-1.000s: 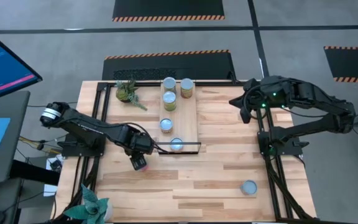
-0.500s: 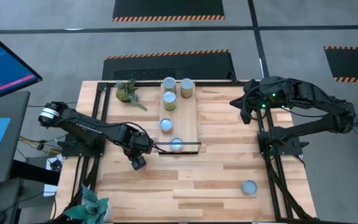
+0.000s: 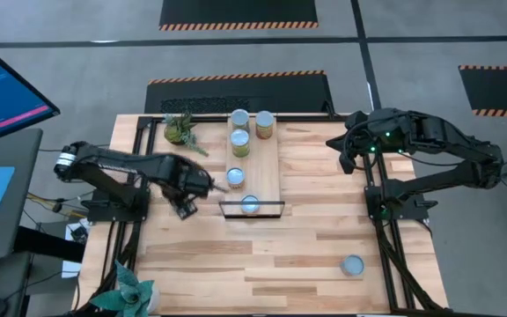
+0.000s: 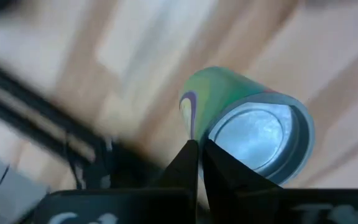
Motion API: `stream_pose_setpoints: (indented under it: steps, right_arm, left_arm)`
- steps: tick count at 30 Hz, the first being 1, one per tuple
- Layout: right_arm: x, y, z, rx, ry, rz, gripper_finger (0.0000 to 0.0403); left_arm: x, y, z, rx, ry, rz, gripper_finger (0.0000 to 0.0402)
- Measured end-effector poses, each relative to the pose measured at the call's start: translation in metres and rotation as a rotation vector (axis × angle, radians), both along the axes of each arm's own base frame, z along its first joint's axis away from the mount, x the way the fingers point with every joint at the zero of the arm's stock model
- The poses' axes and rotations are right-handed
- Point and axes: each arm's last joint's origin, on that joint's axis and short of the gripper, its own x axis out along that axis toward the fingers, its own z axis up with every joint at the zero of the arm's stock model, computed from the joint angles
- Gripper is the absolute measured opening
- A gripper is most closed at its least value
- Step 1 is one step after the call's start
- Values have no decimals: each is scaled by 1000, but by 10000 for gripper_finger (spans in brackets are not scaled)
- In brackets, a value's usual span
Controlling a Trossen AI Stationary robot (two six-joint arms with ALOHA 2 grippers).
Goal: Pick and place cans onto a shelf
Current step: Put the canned chicken soup on the shelf
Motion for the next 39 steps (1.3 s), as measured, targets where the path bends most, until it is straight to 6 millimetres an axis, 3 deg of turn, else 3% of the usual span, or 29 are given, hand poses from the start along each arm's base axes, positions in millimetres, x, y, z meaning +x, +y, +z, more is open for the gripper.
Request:
stream_pose_setpoints:
  steps: [4, 9, 14, 18, 26, 33, 39]
  right_arm:
    - [0, 0, 0, 1, 2, 0, 25]
    - [-1, 0, -1, 2, 13, 0, 19]
    - [-1, 0, -1, 3, 14, 0, 19]
    - [-1, 0, -1, 3, 14, -1, 24]
    - [-1, 0, -1, 3, 15, 0, 20]
    - [-1, 0, -1, 4, 18, -1, 22]
    - [-1, 0, -2, 4, 23, -1, 25]
  left_arm:
    - [3, 26, 31, 100, -144, 47, 0]
    - [6, 59, 52, 203, -244, 89, 0]
    - [24, 90, 58, 236, -441, 109, 0]
    - [49, 108, 54, 258, -566, 75, 0]
    - [104, 124, 21, 184, -618, 0, 0]
    - [144, 126, 30, 158, -653, -54, 0]
    - [168, 124, 26, 110, -550, -74, 0]
